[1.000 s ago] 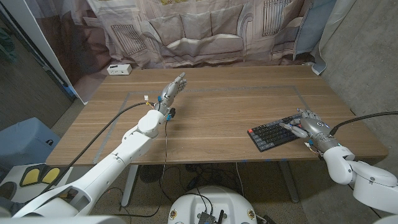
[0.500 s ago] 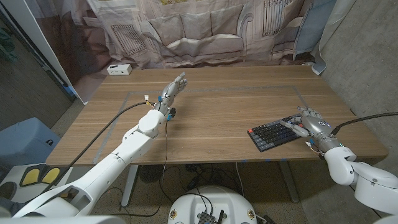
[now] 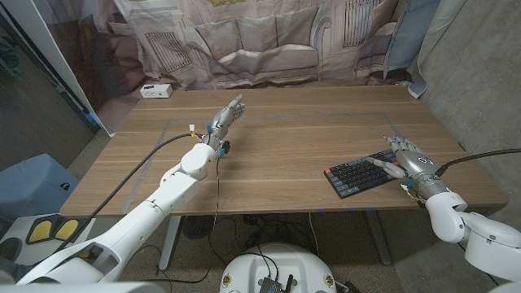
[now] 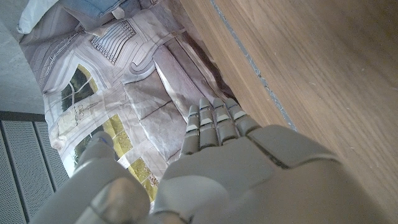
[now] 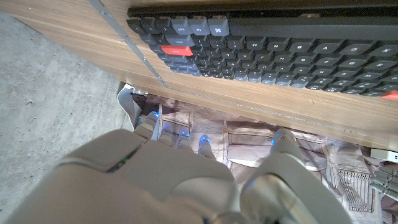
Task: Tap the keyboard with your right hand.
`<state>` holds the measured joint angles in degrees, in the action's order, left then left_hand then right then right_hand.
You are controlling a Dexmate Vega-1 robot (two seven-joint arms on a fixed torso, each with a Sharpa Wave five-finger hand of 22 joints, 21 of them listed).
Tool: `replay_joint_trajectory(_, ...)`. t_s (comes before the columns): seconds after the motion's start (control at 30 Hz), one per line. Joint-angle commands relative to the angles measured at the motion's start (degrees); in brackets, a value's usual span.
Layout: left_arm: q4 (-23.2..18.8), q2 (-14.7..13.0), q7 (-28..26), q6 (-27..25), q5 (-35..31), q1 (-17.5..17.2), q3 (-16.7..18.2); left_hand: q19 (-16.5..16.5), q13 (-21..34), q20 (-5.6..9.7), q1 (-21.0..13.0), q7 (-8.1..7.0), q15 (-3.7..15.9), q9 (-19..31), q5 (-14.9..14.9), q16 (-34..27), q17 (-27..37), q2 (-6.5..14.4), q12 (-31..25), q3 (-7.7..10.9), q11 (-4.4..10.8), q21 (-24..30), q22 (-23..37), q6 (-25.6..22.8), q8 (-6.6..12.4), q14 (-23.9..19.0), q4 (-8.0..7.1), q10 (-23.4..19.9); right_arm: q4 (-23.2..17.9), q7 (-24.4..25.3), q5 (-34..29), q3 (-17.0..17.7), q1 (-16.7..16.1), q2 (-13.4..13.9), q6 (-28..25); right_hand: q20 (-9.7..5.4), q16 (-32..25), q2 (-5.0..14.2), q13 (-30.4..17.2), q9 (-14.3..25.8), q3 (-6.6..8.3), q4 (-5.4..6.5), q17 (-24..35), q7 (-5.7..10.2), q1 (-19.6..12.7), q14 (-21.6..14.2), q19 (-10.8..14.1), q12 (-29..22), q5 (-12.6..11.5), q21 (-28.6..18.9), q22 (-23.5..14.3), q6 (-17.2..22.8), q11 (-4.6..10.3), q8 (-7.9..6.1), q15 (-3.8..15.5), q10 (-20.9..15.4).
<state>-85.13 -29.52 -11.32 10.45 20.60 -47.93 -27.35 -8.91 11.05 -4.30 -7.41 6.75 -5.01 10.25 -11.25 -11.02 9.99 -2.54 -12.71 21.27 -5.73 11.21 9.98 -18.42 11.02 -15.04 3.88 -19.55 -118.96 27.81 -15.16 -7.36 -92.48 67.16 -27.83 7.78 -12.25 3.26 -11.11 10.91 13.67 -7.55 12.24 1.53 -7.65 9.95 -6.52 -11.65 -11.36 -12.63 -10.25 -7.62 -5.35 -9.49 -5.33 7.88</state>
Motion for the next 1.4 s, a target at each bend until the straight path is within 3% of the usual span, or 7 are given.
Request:
replay_joint_trajectory(0.03,0.41,0.03,0.16,0.36,0.08,0.09,-0.02,-0.11,0.25,-0.2,-0.21,-0.1,-0.09,0.15,0.17,0.17,0.29,0.42,0.19,0.09,-0.04,-0.05,0.19,-0.45,-0.05,-0.41,0.32,-0.59,0.66,0.34,-0.93,0.95,-0.41,-1.71,1.61,0.24,0.25,0.07,-0.22,0.23,0.18,-0.18,-0.03,-0.11,-0.86,3.13,0.4,0.12,-0.18,0.05,-0.11,-0.08,0.24,-0.34,-0.43,0.52)
replay_joint_trajectory(0.43,0.23,-0.06,0.12,0.66,0.13,-0.05,0.17,-0.1,0.25,-0.19,-0.26,-0.14,-0.12,0.15,0.17,0.2,0.29,0.55,0.23,0.11,-0.04,-0.05,0.19,-0.41,-0.08,-0.35,0.4,-0.58,0.81,0.47,-1.92,1.41,-0.35,-3.41,2.52,-0.13,-0.02,-0.02,-0.21,0.2,0.23,-0.18,-0.05,-0.35,-0.94,2.19,1.41,-0.51,-0.13,-0.15,-0.1,1.41,1.65,-1.4,0.41,-0.97)
replay_joint_trajectory(0.63,0.12,-0.1,0.17,1.03,0.22,-0.29,0.29,-0.08,0.25,-0.17,-0.29,-0.08,-0.11,0.15,0.18,0.19,0.29,0.6,0.24,0.12,-0.07,-0.05,0.19,-0.43,-0.08,-0.37,0.43,-0.6,1.56,1.47,-1.87,1.77,-0.08,-4.97,4.77,-5.95,-0.38,-0.16,-0.12,0.13,0.5,-0.44,-0.32,-1.07,-1.57,-0.24,6.57,-1.06,-0.16,-1.28,0.17,4.08,1.74,-2.35,2.34,-3.08)
replay_joint_trajectory(0.73,0.29,0.05,0.26,1.42,0.45,-0.39,0.39,-0.09,0.25,-0.15,-0.3,-0.08,-0.09,0.15,0.18,0.17,0.29,0.61,0.24,0.12,-0.06,-0.04,0.19,-0.44,-0.08,-0.41,0.44,-0.61,2.15,2.32,-1.7,1.82,0.34,-6.14,6.49,-7.32,-0.44,-0.3,-0.08,0.11,0.57,-0.57,-0.43,-1.6,-1.83,-1.14,8.43,-1.19,-0.18,-1.59,0.27,5.21,1.8,-2.59,3.14,-3.76)
replay_joint_trajectory(1.4,0.08,-0.35,0.42,3.39,0.75,-1.32,1.26,-0.14,0.26,-0.14,-0.35,-0.12,-0.01,0.15,0.2,0.15,0.29,0.74,0.26,0.12,0.0,-0.01,0.19,-0.45,-0.09,-0.5,0.56,-0.7,5.4,3.65,-0.02,0.72,4.47,-11.43,14.84,-10.21,-0.73,-0.15,-0.02,0.06,1.12,-0.92,-0.73,-3.8,-3.05,-4.17,13.53,-1.41,-0.45,-2.15,0.52,5.78,0.78,-2.21,3.5,-5.37)
